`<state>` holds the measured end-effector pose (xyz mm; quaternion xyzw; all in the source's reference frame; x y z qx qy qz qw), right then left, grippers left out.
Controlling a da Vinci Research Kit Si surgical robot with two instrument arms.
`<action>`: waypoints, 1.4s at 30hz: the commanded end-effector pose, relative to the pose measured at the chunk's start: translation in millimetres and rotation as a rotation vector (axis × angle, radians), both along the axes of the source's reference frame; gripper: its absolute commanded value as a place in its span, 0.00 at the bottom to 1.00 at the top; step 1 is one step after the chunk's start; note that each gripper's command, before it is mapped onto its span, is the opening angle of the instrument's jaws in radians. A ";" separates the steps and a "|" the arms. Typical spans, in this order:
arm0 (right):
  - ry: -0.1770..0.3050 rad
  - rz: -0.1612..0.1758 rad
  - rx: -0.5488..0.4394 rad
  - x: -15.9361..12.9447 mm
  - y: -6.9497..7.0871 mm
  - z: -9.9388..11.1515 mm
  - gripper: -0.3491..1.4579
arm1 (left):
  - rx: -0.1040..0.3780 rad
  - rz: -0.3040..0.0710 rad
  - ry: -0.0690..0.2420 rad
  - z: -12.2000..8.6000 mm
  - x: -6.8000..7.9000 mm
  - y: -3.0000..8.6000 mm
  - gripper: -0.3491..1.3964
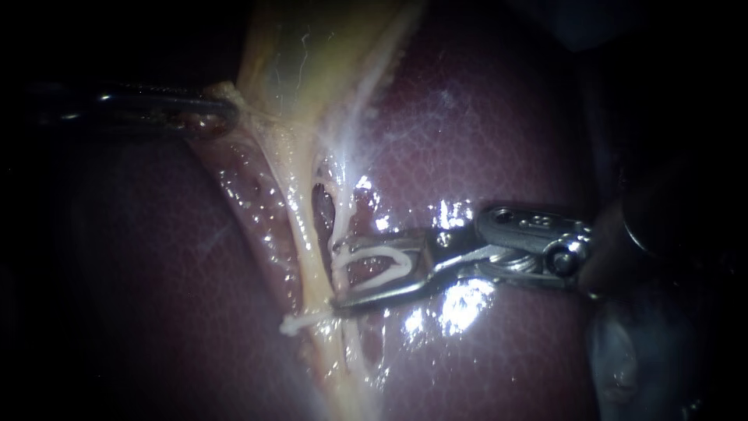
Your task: Clipping second clip left tube
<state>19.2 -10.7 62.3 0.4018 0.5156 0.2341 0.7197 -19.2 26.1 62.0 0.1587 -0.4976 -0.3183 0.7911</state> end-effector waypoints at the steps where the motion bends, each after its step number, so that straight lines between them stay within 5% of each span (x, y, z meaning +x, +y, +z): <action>1: 0.002 -0.002 0.000 -0.2 0.2 -0.5 0.47 | 0.000 0.000 0.000 0.0 0.0 0.0 0.00; 11: 0.009 -0.009 0.011 -0.1 0.5 -3.0 0.47 | 0.000 0.000 0.000 0.1 0.0 0.0 0.00; 30: 0.008 -0.022 0.011 0.5 -0.4 1.2 0.47 | -0.002 -0.001 0.001 0.3 -0.1 -0.2 0.00; 42: 0.034 -0.032 0.052 1.9 -0.2 1.6 0.47 | -0.002 0.001 0.000 0.5 -0.3 -0.3 0.00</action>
